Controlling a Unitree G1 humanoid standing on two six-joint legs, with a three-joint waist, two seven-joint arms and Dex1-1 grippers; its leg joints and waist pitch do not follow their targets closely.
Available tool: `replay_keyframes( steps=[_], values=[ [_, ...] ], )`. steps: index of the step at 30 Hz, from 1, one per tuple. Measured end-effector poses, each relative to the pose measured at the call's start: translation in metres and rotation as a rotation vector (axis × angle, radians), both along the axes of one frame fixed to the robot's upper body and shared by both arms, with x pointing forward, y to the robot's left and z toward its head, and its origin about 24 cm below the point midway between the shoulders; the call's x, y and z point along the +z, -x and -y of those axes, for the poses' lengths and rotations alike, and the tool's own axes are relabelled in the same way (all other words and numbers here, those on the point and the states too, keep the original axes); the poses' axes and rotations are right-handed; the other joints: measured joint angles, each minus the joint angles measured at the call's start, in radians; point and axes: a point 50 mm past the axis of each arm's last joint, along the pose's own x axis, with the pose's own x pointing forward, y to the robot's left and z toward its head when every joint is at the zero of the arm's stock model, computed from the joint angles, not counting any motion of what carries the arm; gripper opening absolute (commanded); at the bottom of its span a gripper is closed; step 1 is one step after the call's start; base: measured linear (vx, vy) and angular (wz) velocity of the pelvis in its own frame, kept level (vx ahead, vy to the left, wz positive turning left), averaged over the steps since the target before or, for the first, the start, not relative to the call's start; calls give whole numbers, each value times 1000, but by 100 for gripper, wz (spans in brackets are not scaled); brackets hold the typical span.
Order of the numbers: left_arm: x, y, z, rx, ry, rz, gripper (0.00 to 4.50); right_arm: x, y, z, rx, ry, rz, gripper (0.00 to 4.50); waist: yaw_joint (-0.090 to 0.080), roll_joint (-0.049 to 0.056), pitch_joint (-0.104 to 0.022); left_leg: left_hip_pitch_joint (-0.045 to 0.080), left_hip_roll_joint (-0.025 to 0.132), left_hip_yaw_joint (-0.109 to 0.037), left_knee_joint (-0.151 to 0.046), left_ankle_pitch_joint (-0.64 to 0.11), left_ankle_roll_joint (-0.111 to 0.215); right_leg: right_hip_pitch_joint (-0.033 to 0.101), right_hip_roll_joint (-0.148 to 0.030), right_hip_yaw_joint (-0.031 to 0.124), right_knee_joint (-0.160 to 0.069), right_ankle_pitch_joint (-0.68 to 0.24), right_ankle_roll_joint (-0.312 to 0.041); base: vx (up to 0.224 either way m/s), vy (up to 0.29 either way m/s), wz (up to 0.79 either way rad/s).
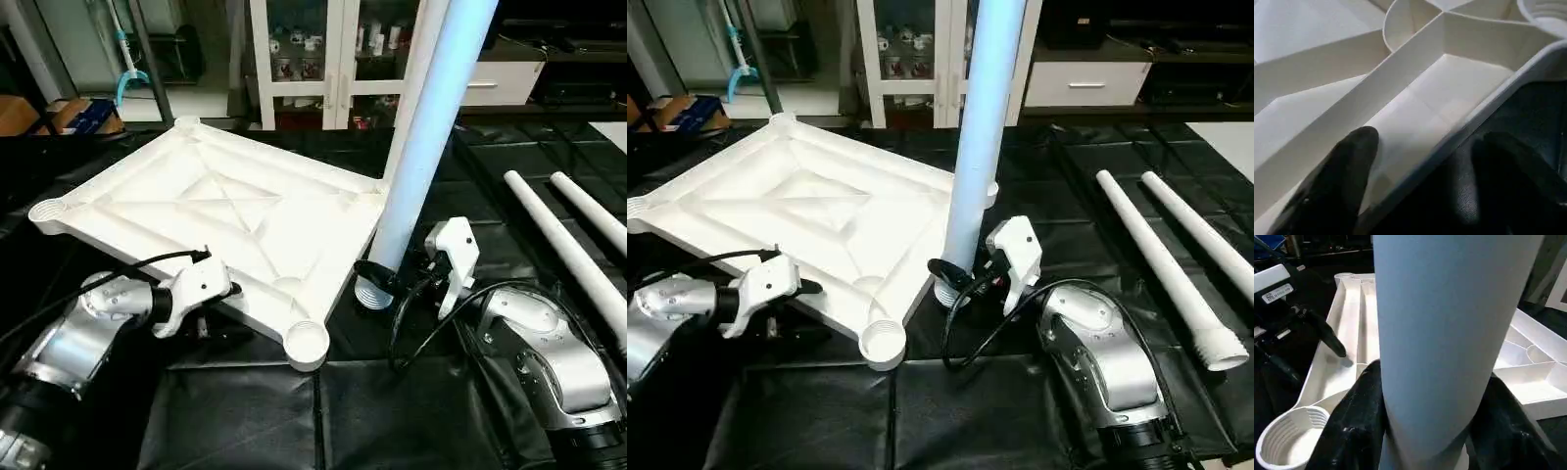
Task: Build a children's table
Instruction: Rotate table base
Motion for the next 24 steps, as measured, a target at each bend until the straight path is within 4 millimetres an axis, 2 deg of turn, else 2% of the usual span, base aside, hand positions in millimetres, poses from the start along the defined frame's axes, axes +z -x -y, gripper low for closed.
replay_keyframes(
  steps=[8, 16, 24],
  values=[
    [1, -3, -2, 1, -15, 9, 290, 0, 0, 0, -1, 1, 0, 186, 0, 0, 0, 0, 1, 1, 0, 0, 0, 0, 0, 0, 0, 0, 0, 0, 0, 0],
    [2, -2, 0, -14, -35, 8, 248, 0, 0, 0, -1, 1, 0, 186, -2, 0, 0, 0, 1, 2, -1, 0, 0, 0, 0, 0, -1, 0, 0, 0, 0, 0],
    [3, 11, 10, 28, -17, -28, 211, 0, -1, -6, -7, -26, 0, 186, -11, 3, -1, 0, 1, 4, -7, 0, 0, 0, 0, 0, -5, 0, 0, 0, 0, 0]
  ],
)
